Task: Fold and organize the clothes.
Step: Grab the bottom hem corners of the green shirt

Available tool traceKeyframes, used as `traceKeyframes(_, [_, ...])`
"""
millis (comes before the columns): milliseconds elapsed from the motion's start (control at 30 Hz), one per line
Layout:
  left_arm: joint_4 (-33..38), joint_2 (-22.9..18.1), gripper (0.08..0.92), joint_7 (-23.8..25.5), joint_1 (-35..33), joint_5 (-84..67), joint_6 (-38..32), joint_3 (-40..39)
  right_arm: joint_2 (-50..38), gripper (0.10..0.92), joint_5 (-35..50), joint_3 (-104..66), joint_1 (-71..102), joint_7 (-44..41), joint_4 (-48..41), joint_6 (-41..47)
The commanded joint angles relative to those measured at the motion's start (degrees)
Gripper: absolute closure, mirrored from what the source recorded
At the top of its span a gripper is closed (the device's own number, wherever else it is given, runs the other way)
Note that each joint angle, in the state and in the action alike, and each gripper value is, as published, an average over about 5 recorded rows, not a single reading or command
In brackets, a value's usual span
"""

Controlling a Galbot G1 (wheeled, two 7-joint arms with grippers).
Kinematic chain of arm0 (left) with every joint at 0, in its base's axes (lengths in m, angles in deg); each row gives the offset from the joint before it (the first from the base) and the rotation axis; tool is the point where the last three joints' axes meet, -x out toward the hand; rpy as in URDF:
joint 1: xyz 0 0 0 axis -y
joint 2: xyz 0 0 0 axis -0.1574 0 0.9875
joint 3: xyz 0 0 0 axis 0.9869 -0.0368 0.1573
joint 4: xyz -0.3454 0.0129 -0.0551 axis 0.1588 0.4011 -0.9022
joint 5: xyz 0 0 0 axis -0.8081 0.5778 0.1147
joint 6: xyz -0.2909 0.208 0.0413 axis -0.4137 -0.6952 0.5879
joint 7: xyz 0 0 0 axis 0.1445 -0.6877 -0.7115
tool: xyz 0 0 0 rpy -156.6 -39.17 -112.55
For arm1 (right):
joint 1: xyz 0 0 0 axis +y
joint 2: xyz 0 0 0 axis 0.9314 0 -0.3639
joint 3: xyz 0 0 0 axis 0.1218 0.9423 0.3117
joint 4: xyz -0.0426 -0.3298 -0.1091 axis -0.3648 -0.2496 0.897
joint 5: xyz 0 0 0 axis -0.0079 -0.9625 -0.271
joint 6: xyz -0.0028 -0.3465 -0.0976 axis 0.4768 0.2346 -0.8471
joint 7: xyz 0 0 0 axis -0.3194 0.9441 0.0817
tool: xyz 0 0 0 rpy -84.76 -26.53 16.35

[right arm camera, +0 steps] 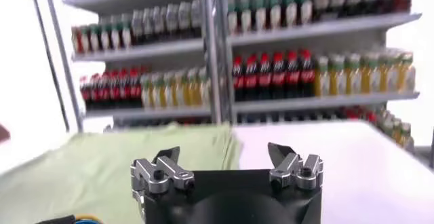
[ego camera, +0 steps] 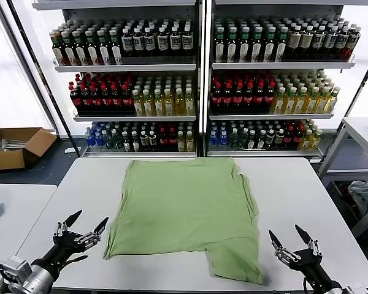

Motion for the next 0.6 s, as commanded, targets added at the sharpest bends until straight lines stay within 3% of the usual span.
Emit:
traceKeyframes(33, [-2.01, 5.2, 0.177, -8.93, -0.68, 0.08, 7.03, -8.03, -1.35, 0.203, -6.96, 6.85, 3.38, 1.67, 1.21, 4.46])
traceKeyframes(367, [-5.77, 3.46, 0.177, -8.96, 0.98, -1.66, 7.0, -8.06, -0.84, 0.204, -8.53, 10.53, 3.05, 3.95, -1.76, 4.67])
traceKeyframes(600, [-6.34, 2.19, 0.202, -8.89, 0.92, -2.31, 6.98, -8.96, -0.38, 0.333, -8.66, 12.34, 3.13, 4.88, -2.84, 4.68])
